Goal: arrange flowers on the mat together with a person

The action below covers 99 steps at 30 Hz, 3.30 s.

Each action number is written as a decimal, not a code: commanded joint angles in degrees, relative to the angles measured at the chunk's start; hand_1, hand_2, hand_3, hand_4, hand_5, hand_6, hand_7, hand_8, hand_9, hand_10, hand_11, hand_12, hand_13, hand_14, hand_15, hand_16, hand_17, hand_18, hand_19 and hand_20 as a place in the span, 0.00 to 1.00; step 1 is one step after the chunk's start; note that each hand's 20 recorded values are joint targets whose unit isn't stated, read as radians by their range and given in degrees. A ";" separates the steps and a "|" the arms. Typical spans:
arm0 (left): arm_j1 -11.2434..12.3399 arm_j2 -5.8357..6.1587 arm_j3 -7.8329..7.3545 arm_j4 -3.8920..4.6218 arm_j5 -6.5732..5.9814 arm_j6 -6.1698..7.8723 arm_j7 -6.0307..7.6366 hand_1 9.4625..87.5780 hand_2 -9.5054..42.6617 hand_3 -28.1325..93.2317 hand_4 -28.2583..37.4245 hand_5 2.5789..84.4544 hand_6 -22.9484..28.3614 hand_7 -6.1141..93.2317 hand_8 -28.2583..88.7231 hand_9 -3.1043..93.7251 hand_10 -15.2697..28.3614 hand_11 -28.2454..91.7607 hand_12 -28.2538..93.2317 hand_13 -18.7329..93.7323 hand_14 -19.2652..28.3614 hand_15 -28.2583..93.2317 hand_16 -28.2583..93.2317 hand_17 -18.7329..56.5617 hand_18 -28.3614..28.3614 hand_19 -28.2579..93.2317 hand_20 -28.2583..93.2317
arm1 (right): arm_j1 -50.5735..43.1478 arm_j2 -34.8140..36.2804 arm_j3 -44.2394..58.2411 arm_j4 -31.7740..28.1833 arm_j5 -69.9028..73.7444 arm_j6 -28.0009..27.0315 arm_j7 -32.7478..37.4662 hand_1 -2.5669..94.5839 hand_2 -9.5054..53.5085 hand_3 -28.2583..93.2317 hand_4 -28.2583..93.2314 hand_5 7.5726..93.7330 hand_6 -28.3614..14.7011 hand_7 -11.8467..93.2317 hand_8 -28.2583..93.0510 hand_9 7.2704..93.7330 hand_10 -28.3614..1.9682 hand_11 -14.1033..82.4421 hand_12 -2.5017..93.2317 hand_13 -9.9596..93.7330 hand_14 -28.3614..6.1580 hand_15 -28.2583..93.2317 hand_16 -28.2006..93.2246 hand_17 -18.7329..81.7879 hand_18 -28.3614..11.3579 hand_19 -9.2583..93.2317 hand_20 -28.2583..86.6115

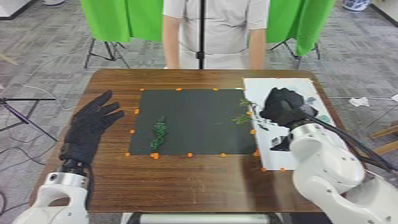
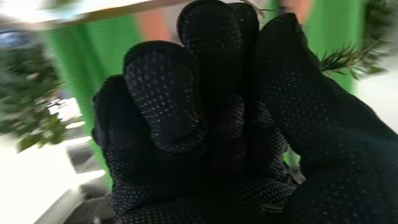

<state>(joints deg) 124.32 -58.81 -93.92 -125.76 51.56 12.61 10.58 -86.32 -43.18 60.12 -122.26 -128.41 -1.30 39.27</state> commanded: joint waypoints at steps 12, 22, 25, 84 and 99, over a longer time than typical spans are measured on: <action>-0.76 0.21 0.21 -0.37 -0.33 0.64 -0.75 0.20 0.29 0.88 0.03 0.39 0.57 0.18 0.17 0.37 0.75 0.42 0.31 0.39 0.91 0.56 0.19 0.11 0.97 0.60 0.31 | 19.82 -22.29 -22.53 16.81 -7.19 -12.95 3.93 0.59 0.00 0.77 0.02 0.93 0.65 0.28 0.32 0.97 0.55 0.49 0.24 0.89 0.56 0.74 0.41 0.68 0.21 1.00 0.47; -1.56 0.50 0.45 -0.18 -0.19 0.36 -1.10 0.20 0.29 0.88 0.03 0.40 0.57 0.18 0.17 0.37 0.75 0.42 0.31 0.39 0.91 0.56 0.19 0.11 0.97 0.60 0.31 | 20.08 -25.92 -23.54 19.27 -5.88 -19.83 9.05 0.58 0.00 0.76 0.05 0.93 0.62 0.28 0.33 0.96 0.52 0.51 0.24 0.87 0.50 0.76 0.40 0.66 0.16 1.00 0.49; -1.79 0.54 0.53 -0.12 -0.15 0.19 -1.29 0.20 0.29 0.88 0.03 0.40 0.57 0.18 0.17 0.37 0.75 0.42 0.31 0.39 0.91 0.56 0.19 0.11 0.97 0.60 0.31 | 20.32 -26.65 -24.16 19.52 -5.87 -20.59 9.45 0.58 0.00 0.76 0.05 0.94 0.62 0.28 0.33 0.97 0.51 0.51 0.24 0.88 0.49 0.77 0.40 0.67 0.14 1.00 0.50; 0.63 1.12 0.20 0.85 -1.64 1.49 2.48 0.16 0.30 0.87 0.01 0.42 0.57 0.18 0.17 0.39 0.74 0.42 0.31 0.40 0.93 0.58 0.19 0.13 0.96 0.63 0.33 | 12.10 -20.62 -8.17 1.36 8.75 -5.66 4.53 0.44 0.11 0.76 0.06 0.84 0.62 0.23 0.15 0.98 0.49 0.44 0.23 0.90 0.50 0.73 0.41 0.67 0.13 1.00 0.54; 1.19 0.46 0.05 1.36 -0.85 0.43 4.78 0.13 0.29 0.87 0.00 0.41 0.52 0.16 0.17 0.41 0.73 0.41 0.31 0.40 0.93 0.59 0.18 0.13 0.96 0.63 0.34 | -9.22 -13.81 17.51 -2.59 53.87 14.88 -17.13 0.34 0.18 0.82 0.05 0.69 0.62 0.26 0.14 0.74 0.42 0.38 0.19 0.69 0.38 0.68 0.34 0.47 0.19 0.88 0.37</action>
<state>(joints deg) 124.80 -57.49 -93.52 -124.96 50.24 13.43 14.97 -86.65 -59.31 70.42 -124.89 -92.80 9.48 29.68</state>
